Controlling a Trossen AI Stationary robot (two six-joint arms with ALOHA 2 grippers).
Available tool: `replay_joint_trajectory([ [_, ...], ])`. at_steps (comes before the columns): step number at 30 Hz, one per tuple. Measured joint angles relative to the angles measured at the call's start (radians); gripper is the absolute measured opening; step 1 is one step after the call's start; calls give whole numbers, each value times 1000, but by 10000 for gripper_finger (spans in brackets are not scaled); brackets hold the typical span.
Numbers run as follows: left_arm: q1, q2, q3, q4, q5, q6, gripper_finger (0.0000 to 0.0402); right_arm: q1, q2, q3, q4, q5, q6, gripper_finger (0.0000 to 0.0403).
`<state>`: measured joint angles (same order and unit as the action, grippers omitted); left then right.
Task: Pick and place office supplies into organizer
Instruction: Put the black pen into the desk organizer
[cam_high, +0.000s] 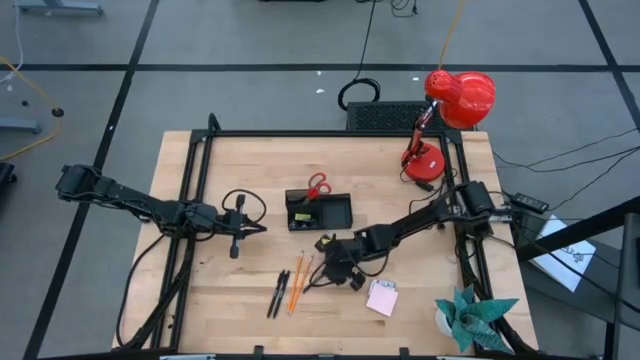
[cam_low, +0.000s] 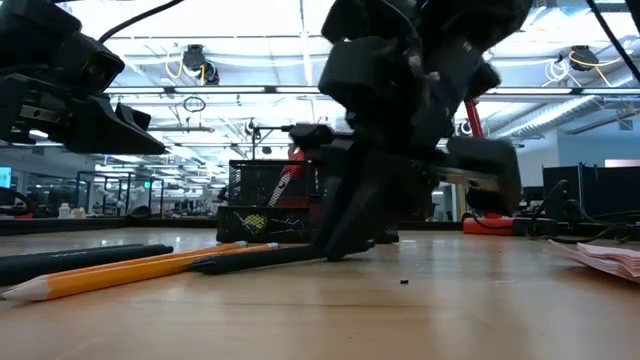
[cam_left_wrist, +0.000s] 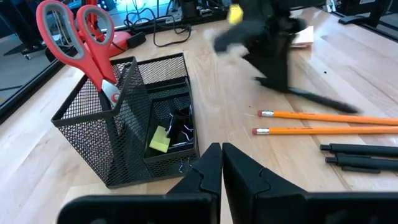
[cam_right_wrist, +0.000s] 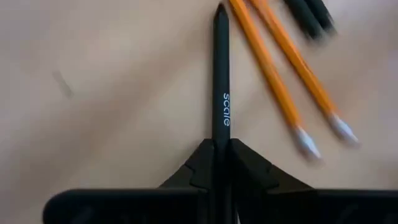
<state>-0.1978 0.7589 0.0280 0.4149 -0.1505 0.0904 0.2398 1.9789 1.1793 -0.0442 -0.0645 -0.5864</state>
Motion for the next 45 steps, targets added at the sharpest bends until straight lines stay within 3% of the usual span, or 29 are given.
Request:
replay_joint_trajectory([
  [6,0,0,0,3,0,-1,21,28,-47,111,-222,373,-59,22],
  [13,0,0,0,4,0,-18,21,38,-48,255,-359,636,-134,26],
  [18,0,0,0,4,0,-18,21,36,-49,293,-369,887,-308,21],
  [22,0,0,0,1,0,-21,21,9,-49,311,-365,1018,-491,21],
  [30,0,0,0,-4,0,-20,21,-64,-49,318,-236,1119,-880,23],
  [35,0,0,0,-32,0,-20,21,-78,-50,319,-196,1107,-1028,23],
  [45,0,0,-17,-26,0,-22,21,-92,-6,319,-201,970,-1211,23],
])
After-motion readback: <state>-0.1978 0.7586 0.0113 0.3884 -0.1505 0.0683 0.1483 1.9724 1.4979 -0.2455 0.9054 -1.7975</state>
